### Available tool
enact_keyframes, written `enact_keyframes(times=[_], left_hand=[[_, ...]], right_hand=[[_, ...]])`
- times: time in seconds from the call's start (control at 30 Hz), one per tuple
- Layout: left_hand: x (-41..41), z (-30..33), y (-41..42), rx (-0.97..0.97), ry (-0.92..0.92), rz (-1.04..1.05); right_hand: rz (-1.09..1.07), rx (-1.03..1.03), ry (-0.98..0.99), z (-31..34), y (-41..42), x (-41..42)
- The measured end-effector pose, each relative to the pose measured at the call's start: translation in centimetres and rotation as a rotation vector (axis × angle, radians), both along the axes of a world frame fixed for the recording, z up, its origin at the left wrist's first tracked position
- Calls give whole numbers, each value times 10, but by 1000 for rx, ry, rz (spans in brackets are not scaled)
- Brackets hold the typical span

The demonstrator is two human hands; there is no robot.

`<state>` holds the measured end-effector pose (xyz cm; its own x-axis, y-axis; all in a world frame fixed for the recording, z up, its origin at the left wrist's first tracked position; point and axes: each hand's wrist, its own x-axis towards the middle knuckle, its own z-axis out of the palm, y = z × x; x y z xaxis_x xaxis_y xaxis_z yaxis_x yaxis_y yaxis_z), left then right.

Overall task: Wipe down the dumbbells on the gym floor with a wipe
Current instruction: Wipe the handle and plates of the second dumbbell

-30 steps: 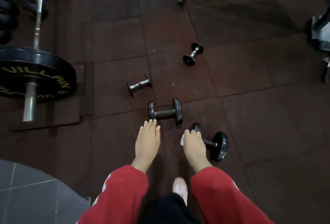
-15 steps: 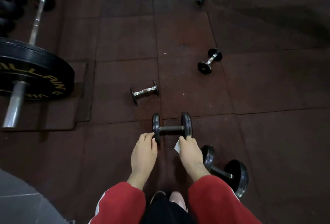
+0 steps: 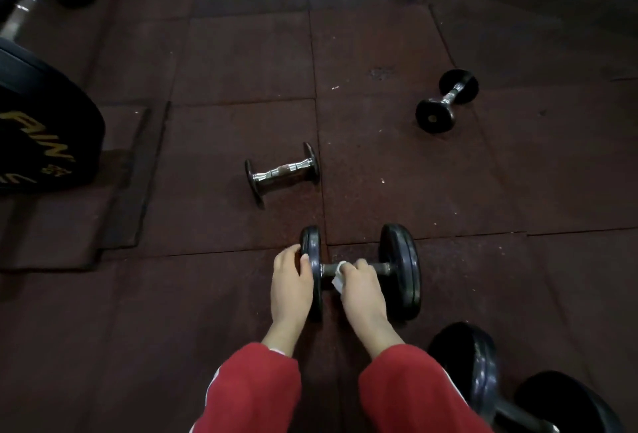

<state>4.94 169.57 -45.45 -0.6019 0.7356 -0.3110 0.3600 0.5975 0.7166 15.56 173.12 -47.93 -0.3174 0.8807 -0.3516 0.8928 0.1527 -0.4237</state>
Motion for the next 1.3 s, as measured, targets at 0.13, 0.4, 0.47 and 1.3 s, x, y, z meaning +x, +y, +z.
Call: enact_keyframes(times=[0.13, 0.4, 0.47, 1.3], left_hand=[[-15, -45, 38, 50, -29, -34], [-28, -93, 69, 137, -71, 86], [-30, -92, 68, 145, -72, 63], [-22, -108, 41, 382, -569, 116]], right_hand=[[110, 191, 35, -54, 24, -21], [296, 551, 91, -121, 38, -27], [297, 575, 95, -124, 38, -23], [238, 539, 205, -123, 7, -17]])
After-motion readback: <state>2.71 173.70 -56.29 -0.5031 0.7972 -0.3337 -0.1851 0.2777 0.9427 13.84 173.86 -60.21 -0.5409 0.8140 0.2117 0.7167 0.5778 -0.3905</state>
